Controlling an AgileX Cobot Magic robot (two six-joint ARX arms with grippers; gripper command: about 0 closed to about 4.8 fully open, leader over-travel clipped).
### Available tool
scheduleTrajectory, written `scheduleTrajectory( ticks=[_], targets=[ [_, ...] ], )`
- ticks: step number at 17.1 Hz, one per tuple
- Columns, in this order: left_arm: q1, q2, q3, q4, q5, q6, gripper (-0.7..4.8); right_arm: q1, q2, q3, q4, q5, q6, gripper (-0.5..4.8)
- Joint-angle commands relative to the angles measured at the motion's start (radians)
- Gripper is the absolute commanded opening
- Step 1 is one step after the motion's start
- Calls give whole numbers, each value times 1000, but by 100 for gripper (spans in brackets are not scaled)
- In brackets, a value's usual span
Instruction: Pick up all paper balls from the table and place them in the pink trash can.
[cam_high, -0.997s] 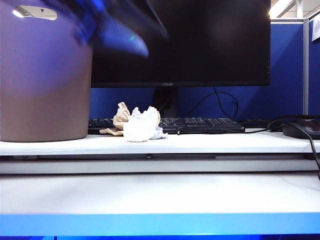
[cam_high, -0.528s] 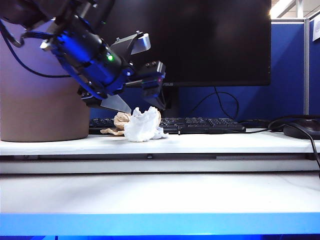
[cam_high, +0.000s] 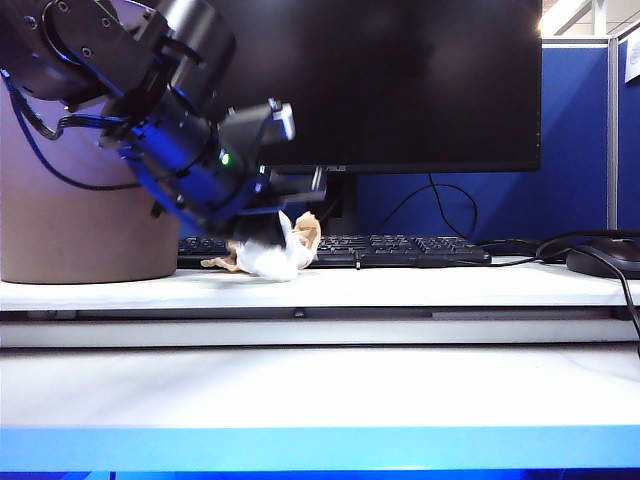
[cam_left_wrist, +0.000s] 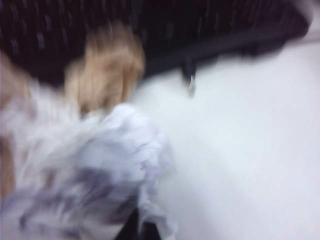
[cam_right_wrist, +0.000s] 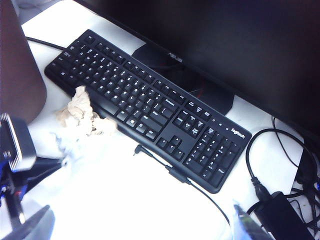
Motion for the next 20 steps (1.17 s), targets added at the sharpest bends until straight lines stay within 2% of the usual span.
scheduleTrajectory(
  ticks=[1, 4, 8, 9, 10, 11, 12, 13, 15, 16, 17, 19, 20],
  targets=[
    [-1, -9, 72, 32, 116, -4, -6, 1, -16, 4, -5, -1, 0, 479],
    [-32, -33, 222, -56, 228, -15, -6, 1, -27, 4, -16, -1, 0, 479],
    [-43, -80, 458, -223, 236, 27, -6, 1, -34, 4, -23, -2, 0, 479],
    [-42, -98, 528, -299, 193, 84, -6, 1, -34, 4, -24, -5, 0, 479],
    [-37, -116, 602, -392, 112, 179, -6, 1, -34, 4, -25, -25, 0, 479],
    [-27, -138, 677, -492, -3, 301, -6, 1, -34, 4, -25, -53, 0, 479],
    [-8, -157, 735, -573, -92, 387, -6, 1, -31, 4, -24, -74, 0, 479],
    [24, -174, 782, -653, -153, 428, -6, 1, -27, 3, -23, -93, -1, 479],
    [117, -226, 833, -800, -236, 449, -6, 1, -10, -1, -24, -96, -1, 479],
    [237, -276, 833, -892, -232, 430, -6, 1, 8, -23, -18, -99, -1, 479],
    [290, -288, 833, -936, -212, 417, -6, 1, 21, -32, -10, -121, 0, 479],
    [365, -288, 837, -1044, -109, 368, 6, 1, 49, -43, 14, -162, 0, 479],
    [393, -286, 836, -1111, -21, 355, 129, 2, 79, -43, 22, -196, 0, 479]
  ],
)
